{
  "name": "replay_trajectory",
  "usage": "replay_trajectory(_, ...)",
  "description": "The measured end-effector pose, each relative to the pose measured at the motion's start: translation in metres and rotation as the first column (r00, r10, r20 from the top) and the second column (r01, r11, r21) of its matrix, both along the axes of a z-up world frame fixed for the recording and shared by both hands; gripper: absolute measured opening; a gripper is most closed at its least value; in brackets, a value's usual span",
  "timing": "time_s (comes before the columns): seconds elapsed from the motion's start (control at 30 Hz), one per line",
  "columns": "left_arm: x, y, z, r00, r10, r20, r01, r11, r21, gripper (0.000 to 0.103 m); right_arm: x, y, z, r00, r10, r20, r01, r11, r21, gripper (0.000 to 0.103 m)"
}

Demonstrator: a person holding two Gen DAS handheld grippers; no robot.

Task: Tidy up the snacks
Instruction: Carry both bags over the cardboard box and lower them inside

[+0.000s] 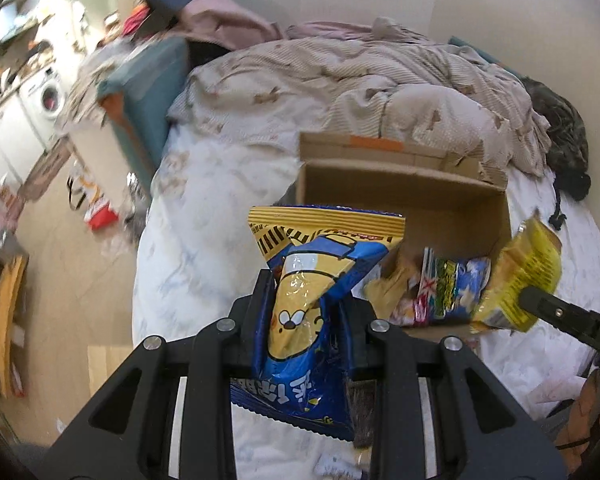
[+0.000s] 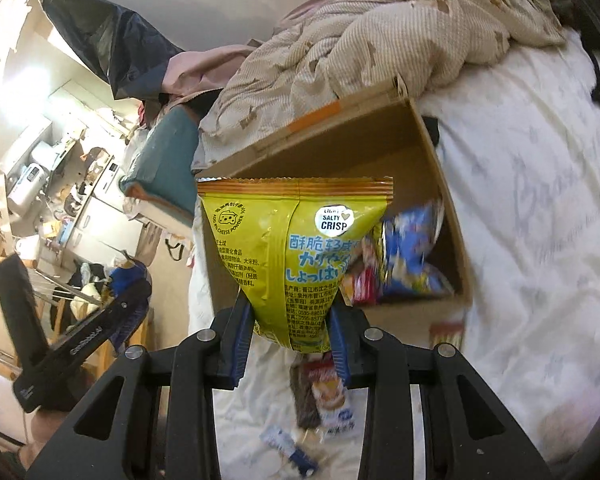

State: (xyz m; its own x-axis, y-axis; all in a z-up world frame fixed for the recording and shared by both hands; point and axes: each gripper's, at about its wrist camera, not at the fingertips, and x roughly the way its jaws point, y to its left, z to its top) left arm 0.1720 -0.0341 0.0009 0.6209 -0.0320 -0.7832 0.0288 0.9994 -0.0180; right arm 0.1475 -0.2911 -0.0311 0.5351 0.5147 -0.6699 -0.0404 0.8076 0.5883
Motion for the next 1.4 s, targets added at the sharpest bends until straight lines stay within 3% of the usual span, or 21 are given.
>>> replay_trajectory(0.17, 0.028, -0.02, -0.002, 0.999, -0.035, 0.018, 0.035, 0.999, 0.037, 0.025, 0.027, -0.009, -0.013, 0.999, -0.023, -0.026, 0.023, 1.0, 0.011, 0.035)
replay_trajectory(0.33, 0.043, -0.032, -0.023, 0.998, -0.055, 0.038, 0.053, 0.997, 0.05, 0.025, 0.039, -0.015, -0.033, 0.997, -0.039, -0.072, 0.039, 0.999, 0.008, 0.035)
replay_trajectory(0.43, 0.045, -0.036, -0.04, 0.996, -0.063, 0.064, 0.056, 0.993, 0.105, 0.025, 0.039, -0.012, -0.041, 0.996, -0.033, -0.088, 0.032, 0.999, -0.009, 0.035)
replay_trajectory(0.7, 0.056, -0.033, -0.06, 0.998, -0.061, -0.005, 0.061, 0.998, 0.027, 0.026, 0.044, -0.006, -0.047, 0.996, -0.017, -0.09, 0.014, 0.999, -0.033, 0.036)
replay_trajectory(1.2, 0.055, -0.035, -0.064, 0.997, -0.08, -0.019, 0.079, 0.997, -0.012, 0.029, 0.049, -0.004, -0.057, 0.992, -0.024, -0.127, 0.019, 0.999, -0.038, 0.038)
replay_trajectory(1.3, 0.054, -0.036, -0.065, 0.995, -0.091, -0.036, 0.09, 0.995, -0.038, 0.036, 0.049, -0.005, -0.059, 0.99, -0.029, -0.14, 0.025, 0.999, -0.026, 0.038)
replay_trajectory(1.33, 0.053, -0.036, -0.065, 0.995, -0.094, -0.038, 0.092, 0.995, -0.043, 0.045, 0.05, -0.006, -0.06, 0.989, -0.033, -0.145, 0.03, 0.999, -0.021, 0.04)
replay_trajectory(1.37, 0.052, -0.036, -0.064, 0.995, -0.096, -0.038, 0.094, 0.994, -0.047, 0.058, 0.05, -0.007, -0.061, 0.988, -0.038, -0.15, 0.035, 0.999, -0.022, 0.044)
replay_trajectory(1.4, 0.052, -0.037, -0.063, 0.995, -0.095, -0.036, 0.093, 0.995, -0.048, 0.066, 0.05, -0.009, -0.062, 0.987, -0.044, -0.154, 0.041, 0.999, -0.023, 0.06)
